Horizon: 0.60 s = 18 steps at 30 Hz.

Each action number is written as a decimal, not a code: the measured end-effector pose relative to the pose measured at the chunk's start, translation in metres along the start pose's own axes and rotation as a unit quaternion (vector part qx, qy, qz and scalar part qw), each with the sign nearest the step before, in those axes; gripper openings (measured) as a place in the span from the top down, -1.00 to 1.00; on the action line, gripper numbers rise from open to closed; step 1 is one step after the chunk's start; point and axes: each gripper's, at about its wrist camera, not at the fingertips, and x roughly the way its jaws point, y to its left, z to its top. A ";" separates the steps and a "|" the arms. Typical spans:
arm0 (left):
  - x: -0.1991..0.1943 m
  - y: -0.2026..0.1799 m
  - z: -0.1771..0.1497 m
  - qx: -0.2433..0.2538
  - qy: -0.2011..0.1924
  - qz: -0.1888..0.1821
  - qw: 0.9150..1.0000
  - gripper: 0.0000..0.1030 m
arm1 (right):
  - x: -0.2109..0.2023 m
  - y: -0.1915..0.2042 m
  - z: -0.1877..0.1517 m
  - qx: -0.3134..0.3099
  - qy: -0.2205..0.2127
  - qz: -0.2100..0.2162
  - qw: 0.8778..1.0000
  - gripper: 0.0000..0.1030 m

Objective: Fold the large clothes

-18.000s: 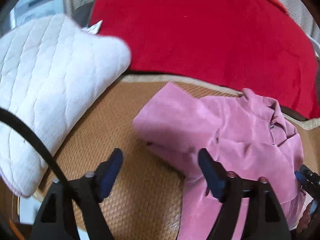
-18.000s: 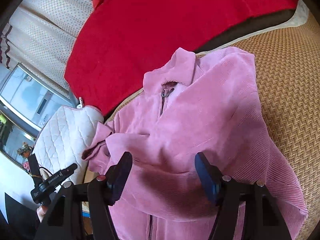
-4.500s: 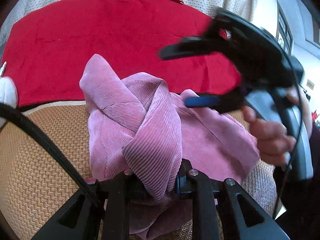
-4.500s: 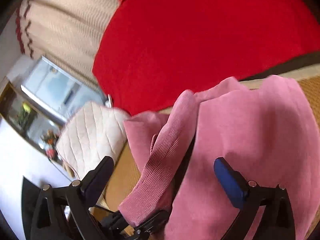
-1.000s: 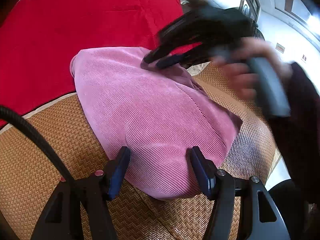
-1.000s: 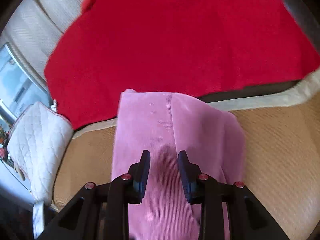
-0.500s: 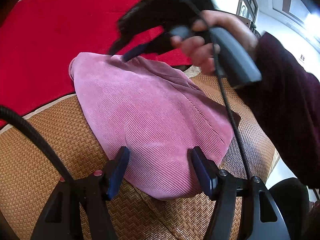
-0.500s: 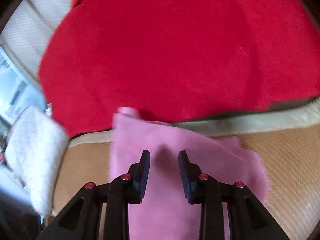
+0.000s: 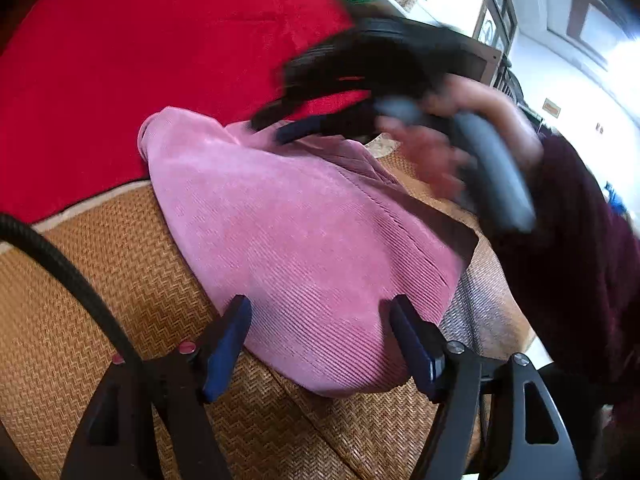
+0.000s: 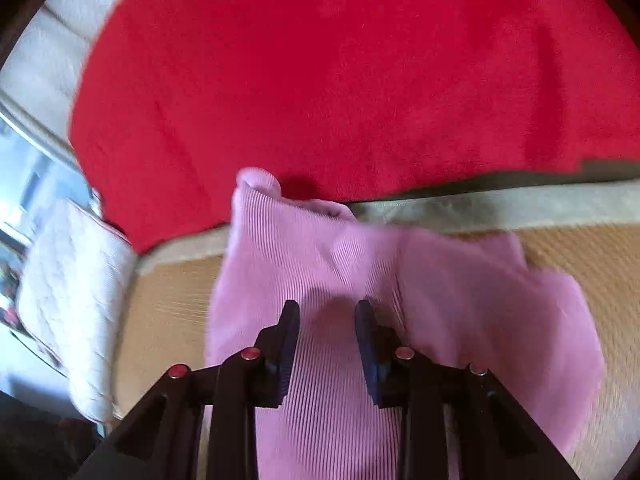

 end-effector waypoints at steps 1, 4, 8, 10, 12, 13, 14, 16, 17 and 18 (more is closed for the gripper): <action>-0.003 0.003 0.002 -0.010 0.000 -0.009 1.000 -0.41 | -0.020 0.000 -0.013 -0.008 -0.019 -0.003 1.000 0.32; -0.014 0.014 0.008 -0.034 -0.017 -0.027 0.999 -0.41 | -0.060 -0.004 -0.048 -0.014 -0.047 -0.013 0.999 0.31; -0.027 0.019 0.018 -0.044 -0.056 -0.017 0.997 -0.41 | -0.089 -0.023 -0.090 0.014 -0.070 -0.016 0.997 0.32; -0.021 0.019 0.022 -0.048 -0.046 0.003 0.998 -0.41 | -0.079 -0.029 -0.102 0.030 -0.052 -0.015 0.998 0.29; -0.002 0.017 0.021 -0.043 -0.010 0.030 0.999 -0.42 | -0.059 -0.037 -0.113 0.029 -0.031 -0.025 0.999 0.21; 0.010 0.018 0.016 -0.049 0.005 0.029 0.998 -0.42 | -0.058 -0.041 -0.117 0.028 -0.041 -0.020 0.999 0.20; 0.013 0.021 0.014 -0.062 0.004 0.023 0.998 -0.51 | -0.060 -0.043 -0.119 0.029 -0.046 -0.015 0.998 0.20; 0.014 0.027 0.017 -0.090 0.007 0.005 0.996 -0.52 | -0.070 -0.046 -0.118 0.027 -0.038 -0.016 0.999 0.19; 0.013 0.029 0.018 -0.089 0.006 0.004 0.996 -0.52 | -0.074 -0.049 -0.118 0.031 -0.040 -0.010 0.999 0.17; 0.010 0.029 0.019 -0.085 0.001 0.006 0.996 -0.52 | -0.079 -0.054 -0.118 0.039 -0.043 -0.002 0.998 0.17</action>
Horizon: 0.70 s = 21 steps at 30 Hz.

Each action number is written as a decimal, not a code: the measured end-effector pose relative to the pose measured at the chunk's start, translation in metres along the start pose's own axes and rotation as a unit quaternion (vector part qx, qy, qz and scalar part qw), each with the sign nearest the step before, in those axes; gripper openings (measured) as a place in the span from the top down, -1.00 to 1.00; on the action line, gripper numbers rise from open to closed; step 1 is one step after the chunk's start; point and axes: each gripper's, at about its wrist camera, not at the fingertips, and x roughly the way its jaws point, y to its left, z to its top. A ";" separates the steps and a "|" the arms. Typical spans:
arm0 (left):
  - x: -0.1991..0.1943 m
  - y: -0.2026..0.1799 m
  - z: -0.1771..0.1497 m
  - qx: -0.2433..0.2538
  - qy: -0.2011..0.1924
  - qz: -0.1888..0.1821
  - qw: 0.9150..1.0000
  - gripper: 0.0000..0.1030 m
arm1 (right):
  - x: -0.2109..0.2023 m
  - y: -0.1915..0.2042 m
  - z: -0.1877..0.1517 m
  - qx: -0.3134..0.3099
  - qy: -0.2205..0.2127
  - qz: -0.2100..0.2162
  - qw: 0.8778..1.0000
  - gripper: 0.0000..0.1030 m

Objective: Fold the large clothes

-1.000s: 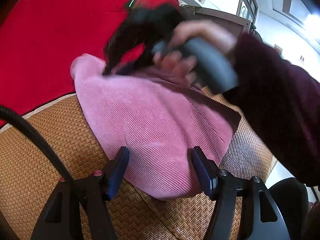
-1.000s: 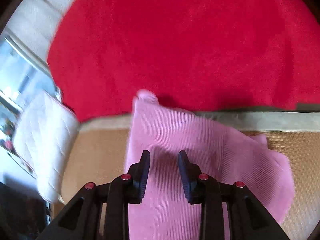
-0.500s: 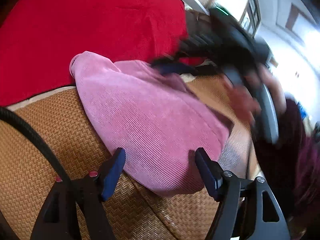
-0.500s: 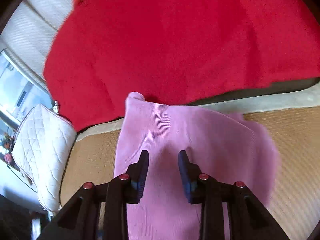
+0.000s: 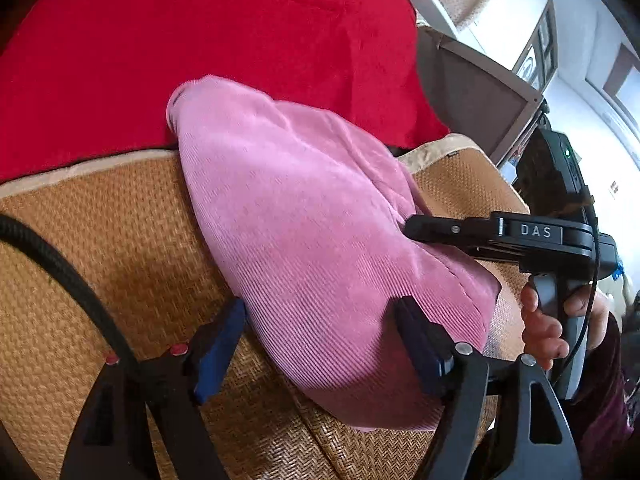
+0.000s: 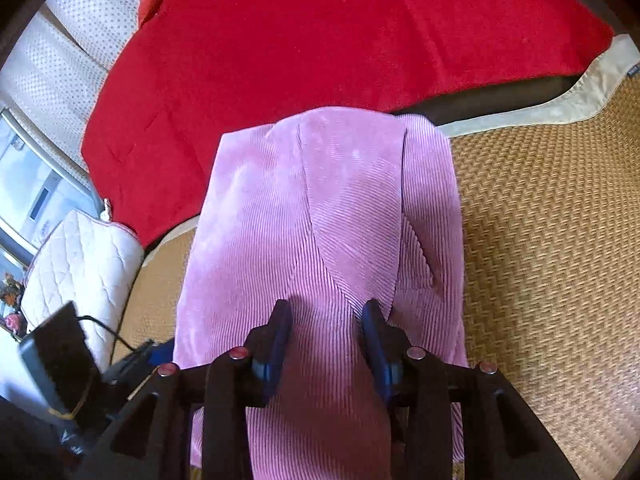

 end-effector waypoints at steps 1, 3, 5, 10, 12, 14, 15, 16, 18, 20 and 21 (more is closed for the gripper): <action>-0.005 -0.001 0.001 0.004 -0.009 0.007 1.000 -0.52 | -0.006 -0.002 0.000 0.006 -0.003 0.005 1.000 0.17; -0.010 0.000 0.005 0.010 -0.024 0.013 1.000 -0.51 | -0.020 -0.001 0.004 -0.001 -0.020 0.004 1.000 0.17; -0.018 -0.006 0.006 0.012 -0.038 0.021 0.999 -0.51 | -0.037 0.001 0.005 -0.014 -0.043 0.009 0.999 0.17; 0.010 -0.001 0.009 0.010 -0.002 0.041 0.999 -0.52 | -0.005 -0.014 0.005 0.010 0.009 -0.009 1.000 0.04; 0.012 0.001 0.007 0.003 -0.004 0.034 0.999 -0.54 | 0.000 -0.020 0.006 0.020 0.008 0.000 1.000 0.02; 0.009 0.002 0.010 -0.006 -0.002 0.024 1.000 -0.53 | -0.006 -0.020 0.008 0.019 0.009 0.005 1.000 0.02; 0.006 0.002 0.012 -0.007 -0.008 0.022 1.000 -0.53 | -0.010 -0.022 0.008 0.020 0.007 0.010 1.000 0.02; 0.004 0.003 0.011 -0.008 -0.011 0.022 1.000 -0.53 | -0.014 -0.025 0.009 0.021 0.007 0.014 1.000 0.02; 0.001 0.004 0.014 -0.015 -0.016 0.016 1.000 -0.53 | -0.033 -0.034 0.011 0.024 -0.003 0.022 0.999 0.02; -0.006 0.008 0.017 -0.023 -0.025 0.006 0.999 -0.53 | -0.053 -0.040 0.016 0.023 -0.030 0.025 0.999 -0.17; -0.011 0.010 0.018 -0.029 -0.031 0.002 0.999 -0.53 | -0.064 -0.046 0.017 0.028 -0.046 0.028 0.998 -0.22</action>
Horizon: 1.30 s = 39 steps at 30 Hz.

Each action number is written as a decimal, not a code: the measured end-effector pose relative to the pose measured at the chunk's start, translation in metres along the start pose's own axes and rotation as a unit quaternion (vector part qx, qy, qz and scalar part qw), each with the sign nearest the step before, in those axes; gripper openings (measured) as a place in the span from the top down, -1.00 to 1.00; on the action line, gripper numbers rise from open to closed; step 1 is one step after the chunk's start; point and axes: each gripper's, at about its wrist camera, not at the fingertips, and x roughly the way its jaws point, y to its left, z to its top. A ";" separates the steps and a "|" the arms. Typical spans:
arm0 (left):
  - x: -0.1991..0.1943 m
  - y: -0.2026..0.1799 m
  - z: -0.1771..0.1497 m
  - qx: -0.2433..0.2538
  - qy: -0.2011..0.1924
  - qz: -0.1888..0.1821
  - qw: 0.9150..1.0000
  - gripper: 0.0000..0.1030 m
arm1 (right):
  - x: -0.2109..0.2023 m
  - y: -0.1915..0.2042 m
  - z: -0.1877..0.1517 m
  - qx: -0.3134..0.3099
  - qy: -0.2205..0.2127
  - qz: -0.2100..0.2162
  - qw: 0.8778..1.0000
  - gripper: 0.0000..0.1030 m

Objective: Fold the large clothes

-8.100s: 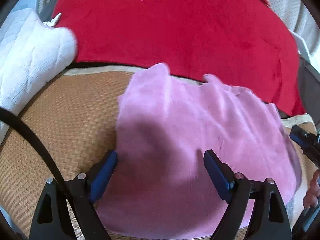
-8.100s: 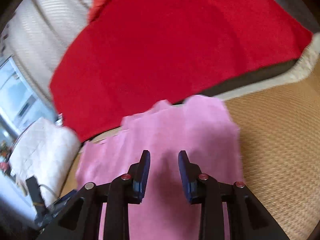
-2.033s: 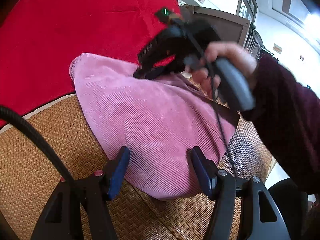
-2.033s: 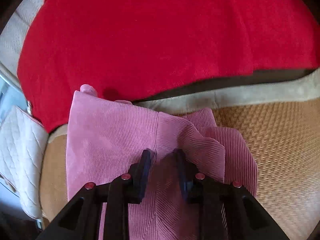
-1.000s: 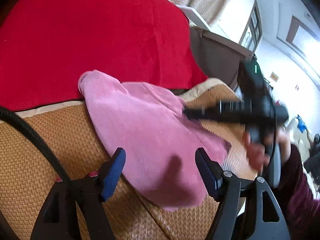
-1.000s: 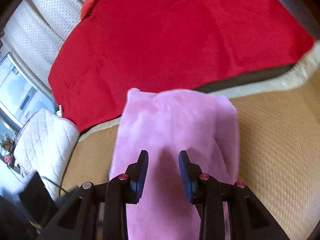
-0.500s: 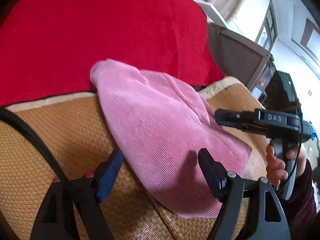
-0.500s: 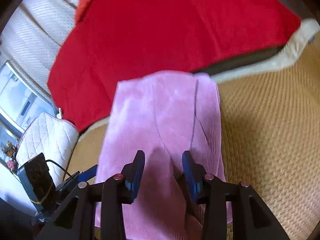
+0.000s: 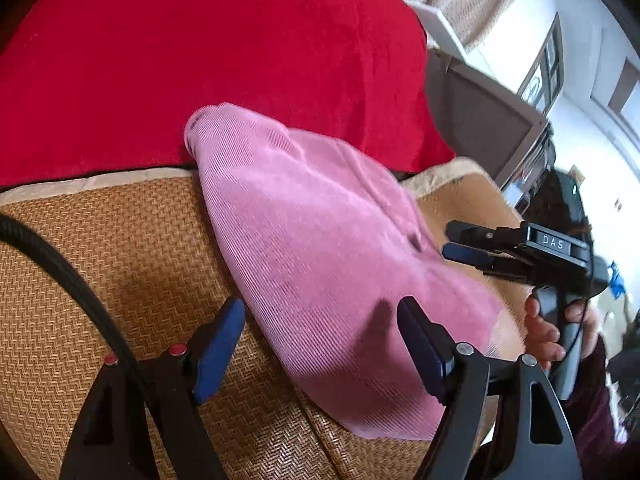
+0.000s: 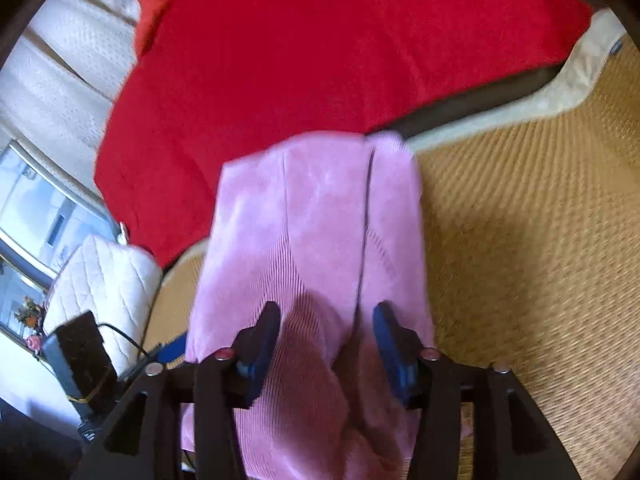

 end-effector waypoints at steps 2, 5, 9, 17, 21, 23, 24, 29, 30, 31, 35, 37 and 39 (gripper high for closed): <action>-0.005 0.004 0.004 -0.013 -0.009 -0.011 1.000 -0.53 | -0.014 -0.017 0.004 0.027 -0.024 0.007 0.999 -0.34; -0.006 0.012 0.005 -0.036 0.001 -0.029 0.999 -0.61 | -0.029 -0.037 0.009 0.068 -0.028 0.020 0.997 -0.36; -0.003 0.027 0.002 -0.080 0.030 -0.042 0.995 -0.62 | -0.027 -0.049 0.009 0.081 -0.007 0.018 0.997 -0.36; -0.003 0.013 0.001 -0.045 0.019 0.026 0.998 -0.62 | -0.020 -0.058 0.003 0.108 0.002 0.023 0.994 -0.44; -0.008 -0.004 -0.002 0.026 -0.008 0.123 0.992 -0.62 | -0.022 -0.034 0.003 0.062 -0.017 0.032 0.997 -0.44; -0.009 -0.009 -0.003 0.043 -0.014 0.149 0.988 -0.62 | -0.028 -0.013 0.001 0.013 -0.040 0.026 0.999 -0.43; -0.010 -0.011 -0.003 0.050 -0.016 0.155 0.987 -0.62 | -0.030 -0.005 0.000 -0.005 -0.048 0.022 0.999 -0.43; -0.013 -0.014 -0.003 0.069 -0.024 0.178 0.981 -0.62 | -0.021 0.028 -0.008 -0.068 -0.048 0.005 0.997 -0.26; -0.013 -0.015 -0.003 0.069 -0.026 0.181 0.981 -0.62 | -0.017 0.030 -0.009 -0.072 -0.043 0.001 0.996 -0.26; -0.014 -0.015 -0.003 0.070 -0.028 0.184 0.980 -0.62 | -0.011 0.033 -0.010 -0.078 -0.032 -0.004 0.996 -0.22; -0.016 -0.014 -0.004 0.075 -0.032 0.192 0.978 -0.62 | 0.023 0.027 -0.016 -0.068 0.030 -0.036 0.997 -0.17; -0.017 -0.015 -0.004 0.077 -0.032 0.192 0.978 -0.62 | 0.023 0.025 -0.015 -0.061 0.027 -0.031 0.997 -0.17; -0.016 -0.016 -0.005 0.080 -0.031 0.194 0.977 -0.62 | 0.019 0.026 -0.013 -0.059 0.022 -0.026 0.998 -0.17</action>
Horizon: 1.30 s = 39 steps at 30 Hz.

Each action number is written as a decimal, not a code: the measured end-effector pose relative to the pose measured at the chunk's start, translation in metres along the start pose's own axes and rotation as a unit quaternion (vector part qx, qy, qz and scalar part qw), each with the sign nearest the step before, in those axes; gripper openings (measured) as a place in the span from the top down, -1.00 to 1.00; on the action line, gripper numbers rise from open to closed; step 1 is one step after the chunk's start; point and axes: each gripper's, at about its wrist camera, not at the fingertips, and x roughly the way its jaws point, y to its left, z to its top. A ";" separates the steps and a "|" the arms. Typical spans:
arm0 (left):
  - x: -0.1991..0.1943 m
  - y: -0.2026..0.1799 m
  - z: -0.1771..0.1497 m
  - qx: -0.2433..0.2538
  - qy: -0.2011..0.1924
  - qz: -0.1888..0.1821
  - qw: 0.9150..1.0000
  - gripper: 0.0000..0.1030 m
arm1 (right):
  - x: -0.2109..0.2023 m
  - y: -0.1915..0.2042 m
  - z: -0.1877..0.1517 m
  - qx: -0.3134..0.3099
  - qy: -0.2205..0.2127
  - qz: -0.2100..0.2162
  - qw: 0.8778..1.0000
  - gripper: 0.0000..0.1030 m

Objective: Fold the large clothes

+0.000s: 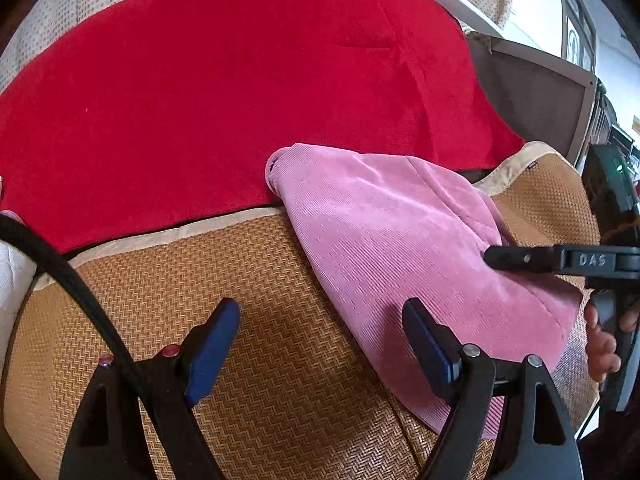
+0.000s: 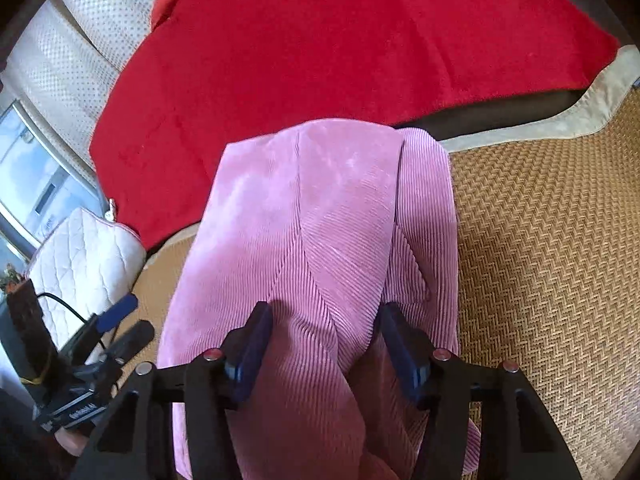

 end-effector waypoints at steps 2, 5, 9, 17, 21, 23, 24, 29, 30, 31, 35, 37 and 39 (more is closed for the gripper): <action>0.000 -0.002 -0.001 0.003 0.001 0.001 1.000 -0.62 | -0.006 -0.001 0.000 -0.002 -0.007 -0.001 1.000 -0.17; 0.000 -0.003 -0.001 0.004 0.001 0.001 1.000 -0.62 | -0.024 -0.003 0.002 -0.005 -0.039 0.000 0.999 -0.17; 0.005 -0.005 -0.001 0.006 0.004 0.002 1.000 -0.62 | -0.040 -0.014 0.006 0.019 -0.075 0.013 0.997 -0.17; 0.013 -0.010 -0.001 0.014 0.009 0.005 1.000 -0.62 | -0.011 -0.016 0.003 0.009 -0.014 -0.012 1.000 -0.21; 0.015 -0.010 0.000 0.011 0.010 0.004 1.000 -0.62 | -0.020 -0.015 0.005 0.013 -0.022 -0.009 1.000 -0.21; 0.016 -0.008 0.000 0.007 0.013 0.002 1.000 -0.62 | -0.027 -0.016 0.010 0.021 -0.047 -0.015 0.999 -0.21; 0.017 -0.006 0.000 0.002 0.015 -0.003 1.000 -0.62 | -0.033 -0.021 0.011 0.031 -0.059 -0.015 0.998 -0.21; 0.019 0.004 0.000 -0.037 0.022 -0.039 0.998 -0.62 | -0.049 -0.048 0.019 0.093 -0.102 -0.012 0.990 -0.21; 0.019 0.006 0.000 -0.045 0.022 -0.050 0.998 -0.62 | -0.050 -0.052 0.020 0.101 -0.106 -0.003 0.989 -0.21; 0.019 0.007 0.000 -0.051 0.021 -0.060 0.997 -0.62 | -0.050 -0.054 0.020 0.107 -0.107 0.006 0.989 -0.21; 0.026 0.001 -0.005 -0.035 0.029 -0.055 0.997 -0.63 | -0.041 -0.056 0.020 0.110 -0.094 0.026 0.989 -0.21; 0.029 -0.002 -0.006 -0.032 0.032 -0.053 0.998 -0.64 | -0.025 -0.055 0.021 0.109 -0.069 0.033 0.991 -0.20; 0.029 0.002 -0.005 -0.040 0.036 -0.061 0.997 -0.65 | -0.009 -0.055 0.022 0.108 -0.041 0.016 0.993 -0.20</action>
